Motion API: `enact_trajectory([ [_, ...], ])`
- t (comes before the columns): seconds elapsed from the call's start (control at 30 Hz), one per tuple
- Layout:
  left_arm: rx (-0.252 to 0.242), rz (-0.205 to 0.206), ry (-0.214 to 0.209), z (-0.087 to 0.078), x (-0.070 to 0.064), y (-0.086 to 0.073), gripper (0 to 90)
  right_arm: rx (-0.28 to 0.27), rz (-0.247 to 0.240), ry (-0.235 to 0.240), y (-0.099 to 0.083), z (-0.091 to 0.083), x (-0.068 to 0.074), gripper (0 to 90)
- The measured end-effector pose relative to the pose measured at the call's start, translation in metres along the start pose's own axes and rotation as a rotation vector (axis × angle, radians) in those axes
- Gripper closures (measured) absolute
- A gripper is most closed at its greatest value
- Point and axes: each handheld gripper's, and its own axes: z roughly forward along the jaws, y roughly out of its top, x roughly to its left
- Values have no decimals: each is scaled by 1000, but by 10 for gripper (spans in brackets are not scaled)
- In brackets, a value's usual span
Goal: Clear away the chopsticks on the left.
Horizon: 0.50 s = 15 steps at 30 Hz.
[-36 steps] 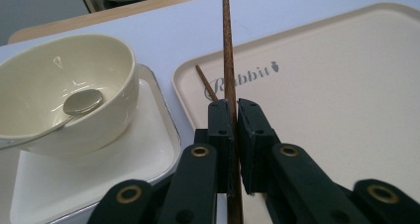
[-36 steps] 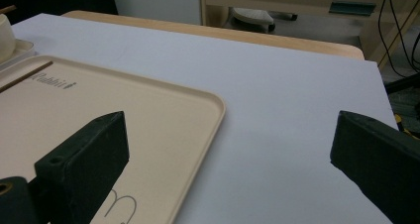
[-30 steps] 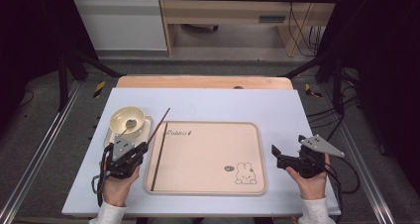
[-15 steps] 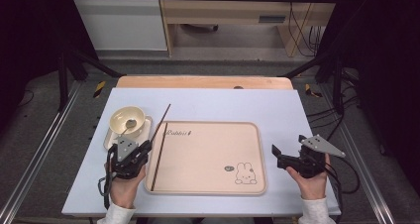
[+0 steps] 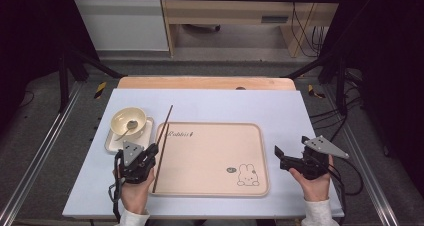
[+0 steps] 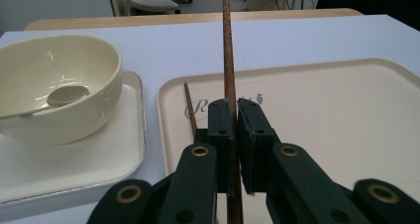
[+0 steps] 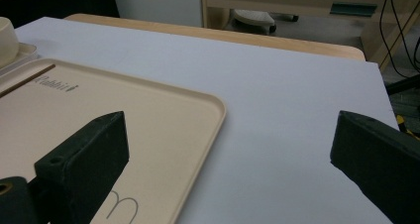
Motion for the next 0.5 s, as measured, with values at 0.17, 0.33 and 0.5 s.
enact_trajectory([
  [0.17,1,-26,15,3,-10,-7,850,4,-2,1,0,1,0,19],
  [0.33,2,-45,31,9,-16,-13,850,-2,-1,1,0,0,0,18],
  [0.5,5,-81,54,14,-19,-22,849,-2,0,2,0,0,0,19],
])
